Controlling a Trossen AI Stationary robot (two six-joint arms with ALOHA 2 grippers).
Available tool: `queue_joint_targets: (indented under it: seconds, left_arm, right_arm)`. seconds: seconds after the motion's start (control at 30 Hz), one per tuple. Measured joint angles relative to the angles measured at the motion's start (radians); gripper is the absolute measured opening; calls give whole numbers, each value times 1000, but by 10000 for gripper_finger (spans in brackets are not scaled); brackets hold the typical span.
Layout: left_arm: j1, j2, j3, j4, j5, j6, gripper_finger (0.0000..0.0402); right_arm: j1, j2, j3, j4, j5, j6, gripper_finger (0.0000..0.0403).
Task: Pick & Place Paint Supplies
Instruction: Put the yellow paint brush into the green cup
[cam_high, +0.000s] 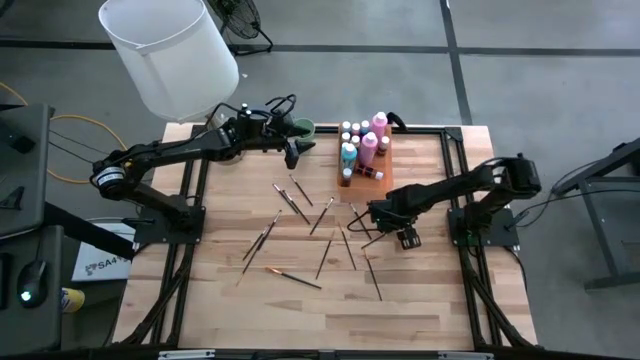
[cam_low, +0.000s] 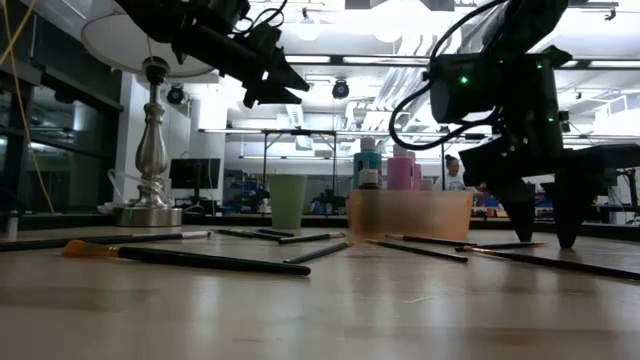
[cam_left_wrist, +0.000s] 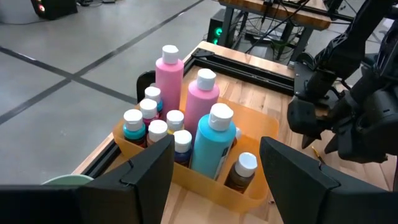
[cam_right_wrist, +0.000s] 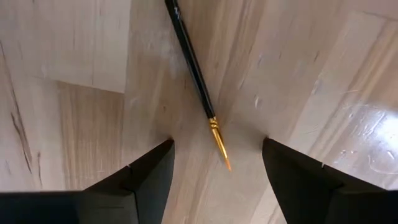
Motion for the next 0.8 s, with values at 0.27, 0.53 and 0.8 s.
queue_joint_targets:
  seconds: [0.27,0.53,0.8]
  left_arm:
    - [0,0,0,0,1,0,232]
    - [0,0,0,0,11,0,232]
    - [0,1,0,0,11,0,232]
  right_arm:
    - [-2,30,1,-2,0,2,199]
    - [-2,32,0,-25,0,7,131]
    - [-2,33,0,-35,-9,33,86]
